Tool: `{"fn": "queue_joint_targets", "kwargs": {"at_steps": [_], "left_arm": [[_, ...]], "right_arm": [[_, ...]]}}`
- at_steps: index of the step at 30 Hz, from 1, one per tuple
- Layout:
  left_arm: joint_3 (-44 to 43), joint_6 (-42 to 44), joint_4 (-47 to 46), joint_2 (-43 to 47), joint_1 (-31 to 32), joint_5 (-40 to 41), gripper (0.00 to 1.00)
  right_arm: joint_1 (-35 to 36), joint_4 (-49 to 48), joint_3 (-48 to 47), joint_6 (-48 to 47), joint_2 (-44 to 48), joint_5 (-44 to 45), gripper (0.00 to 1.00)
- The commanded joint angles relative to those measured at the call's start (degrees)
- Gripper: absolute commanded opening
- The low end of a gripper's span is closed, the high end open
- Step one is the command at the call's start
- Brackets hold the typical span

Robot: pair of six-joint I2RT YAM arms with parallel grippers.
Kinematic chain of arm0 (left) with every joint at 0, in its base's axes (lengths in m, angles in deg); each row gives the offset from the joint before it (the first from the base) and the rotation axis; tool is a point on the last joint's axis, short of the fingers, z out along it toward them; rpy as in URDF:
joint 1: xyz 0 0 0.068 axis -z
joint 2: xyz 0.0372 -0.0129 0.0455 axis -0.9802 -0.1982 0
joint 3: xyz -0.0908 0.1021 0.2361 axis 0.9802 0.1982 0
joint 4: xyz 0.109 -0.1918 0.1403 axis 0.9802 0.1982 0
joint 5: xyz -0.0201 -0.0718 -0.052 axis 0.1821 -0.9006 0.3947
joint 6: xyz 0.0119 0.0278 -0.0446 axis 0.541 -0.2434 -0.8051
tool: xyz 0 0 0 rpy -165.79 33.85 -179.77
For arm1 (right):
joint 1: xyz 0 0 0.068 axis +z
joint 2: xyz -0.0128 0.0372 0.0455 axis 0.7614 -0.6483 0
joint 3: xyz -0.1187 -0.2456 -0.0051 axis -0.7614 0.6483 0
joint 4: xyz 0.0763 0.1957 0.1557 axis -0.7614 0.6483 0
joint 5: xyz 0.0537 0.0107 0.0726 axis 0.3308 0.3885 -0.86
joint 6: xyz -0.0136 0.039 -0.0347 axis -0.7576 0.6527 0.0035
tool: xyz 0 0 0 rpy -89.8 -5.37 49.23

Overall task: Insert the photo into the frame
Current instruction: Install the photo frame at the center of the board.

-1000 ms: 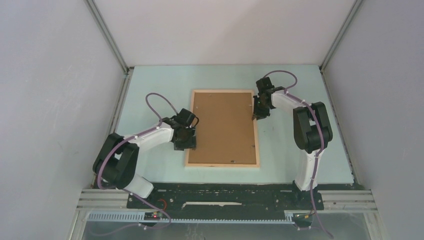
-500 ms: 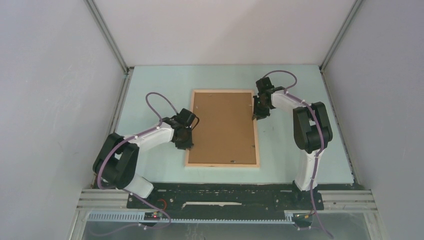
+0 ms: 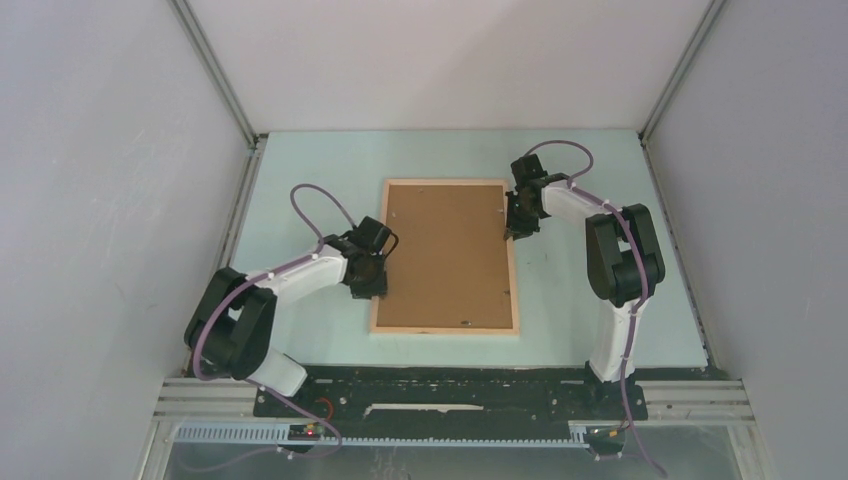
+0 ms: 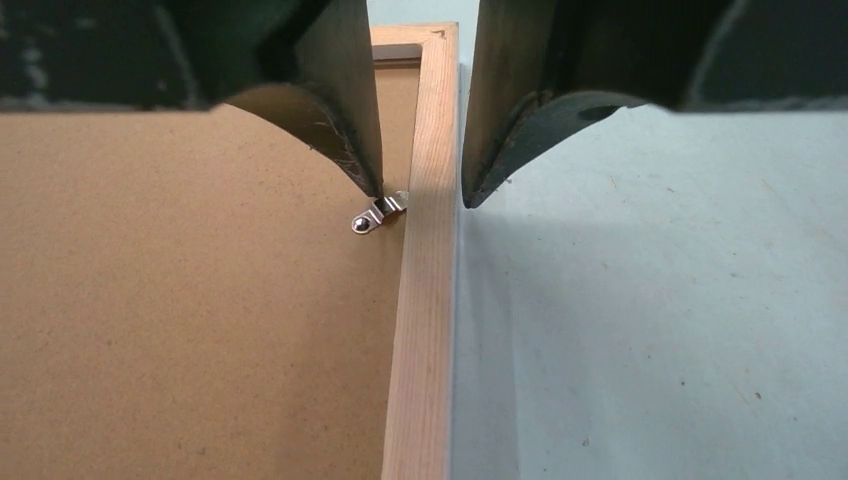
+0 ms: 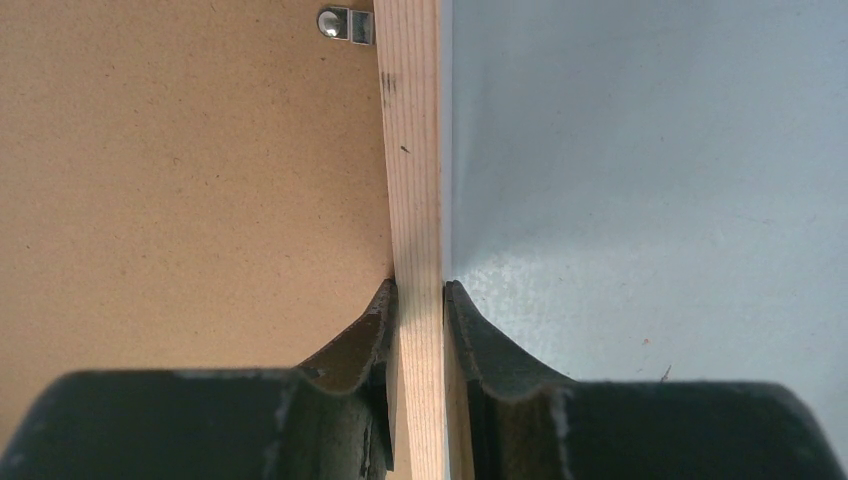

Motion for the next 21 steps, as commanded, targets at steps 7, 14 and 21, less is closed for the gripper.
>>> {"fn": "queue_joint_targets", "kwargs": {"at_steps": [7,14,21], "left_arm": [[-0.45,-0.63,-1.69,4.03,0.67,1.02,0.43],[-0.94,-0.59,-2.23,1.32,0.68,0.46,0.39],[-1.03,-0.49,-2.96,-0.14,0.63,0.43,0.36]], "right_arm": [[0.03,0.97,0.44,-1.58,0.91,3.07,0.09],[0.11,1.12,0.41,-1.68,0.93,3.07,0.08],[0.03,1.05,0.46,-1.66,0.95,3.08,0.08]]}}
